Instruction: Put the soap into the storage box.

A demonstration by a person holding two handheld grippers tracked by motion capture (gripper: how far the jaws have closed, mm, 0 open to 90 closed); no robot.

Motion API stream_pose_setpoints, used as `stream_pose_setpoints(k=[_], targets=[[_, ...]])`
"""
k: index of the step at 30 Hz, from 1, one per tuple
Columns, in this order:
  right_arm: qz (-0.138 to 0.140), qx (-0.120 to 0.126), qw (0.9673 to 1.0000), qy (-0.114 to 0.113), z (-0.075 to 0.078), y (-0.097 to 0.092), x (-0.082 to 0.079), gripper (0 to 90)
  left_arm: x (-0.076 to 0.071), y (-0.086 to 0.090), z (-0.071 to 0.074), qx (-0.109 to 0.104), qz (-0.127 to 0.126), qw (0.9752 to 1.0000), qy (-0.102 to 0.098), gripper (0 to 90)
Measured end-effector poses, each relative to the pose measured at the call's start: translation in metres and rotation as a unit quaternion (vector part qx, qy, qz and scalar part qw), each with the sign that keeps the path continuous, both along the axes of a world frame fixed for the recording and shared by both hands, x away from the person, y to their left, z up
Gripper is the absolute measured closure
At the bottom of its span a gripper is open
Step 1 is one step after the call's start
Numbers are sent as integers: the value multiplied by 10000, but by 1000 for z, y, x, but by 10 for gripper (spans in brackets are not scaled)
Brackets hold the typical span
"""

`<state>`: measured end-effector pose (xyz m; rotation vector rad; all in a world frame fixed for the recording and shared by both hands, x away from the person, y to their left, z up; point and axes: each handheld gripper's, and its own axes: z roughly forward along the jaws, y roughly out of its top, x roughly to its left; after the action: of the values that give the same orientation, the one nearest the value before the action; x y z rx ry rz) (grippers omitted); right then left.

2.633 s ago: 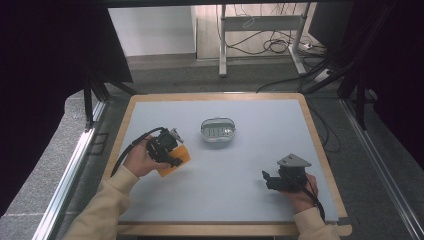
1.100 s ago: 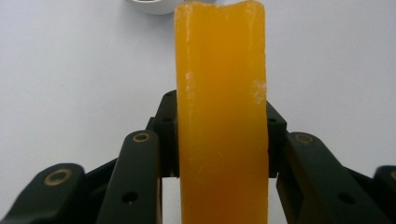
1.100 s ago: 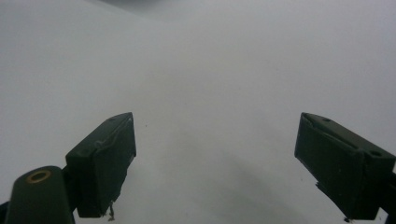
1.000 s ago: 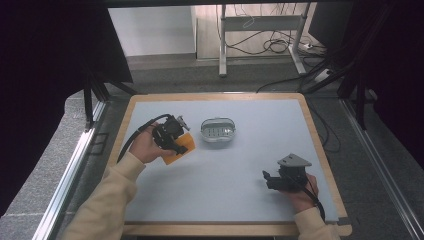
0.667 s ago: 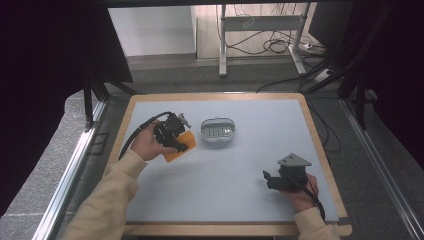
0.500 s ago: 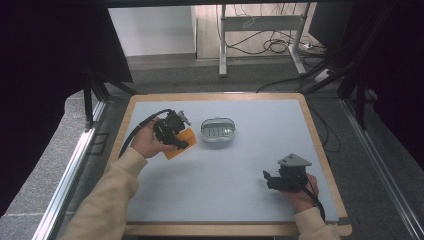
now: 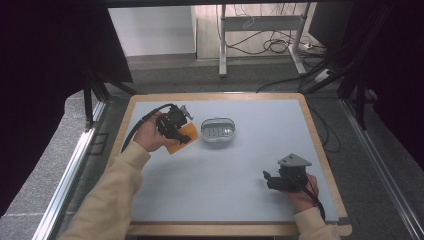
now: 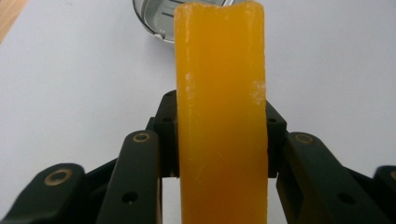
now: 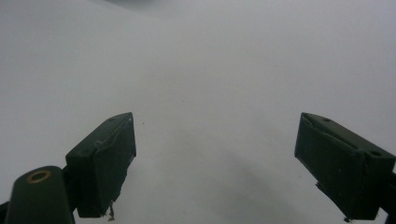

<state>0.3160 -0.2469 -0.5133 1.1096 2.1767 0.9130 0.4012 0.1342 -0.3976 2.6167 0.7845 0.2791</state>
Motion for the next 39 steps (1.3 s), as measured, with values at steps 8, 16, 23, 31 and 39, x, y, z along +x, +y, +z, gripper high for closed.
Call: stream_pose_setpoints(k=[8, 16, 23, 31, 39], targets=[[1, -21, 10000, 1, 0, 0, 0, 131, 7, -6, 0, 76, -24, 10000, 22, 615], [7, -35, 10000, -5, 0, 0, 0, 131, 15, -11, 1, 88, -83, 9999, 66, 615], [4, -43, 10000, -19, 0, 1, 0, 131, 23, -13, 3, -3, -149, 9999, 87, 616], [-3, -47, 10000, -22, 0, 1, 0, 131, 31, -17, 4, 4, -205, 9998, 42, 615], [-4, -23, 10000, -59, 1, 0, -1, 131, 41, -31, 3, 130, -371, 9992, -16, 615]])
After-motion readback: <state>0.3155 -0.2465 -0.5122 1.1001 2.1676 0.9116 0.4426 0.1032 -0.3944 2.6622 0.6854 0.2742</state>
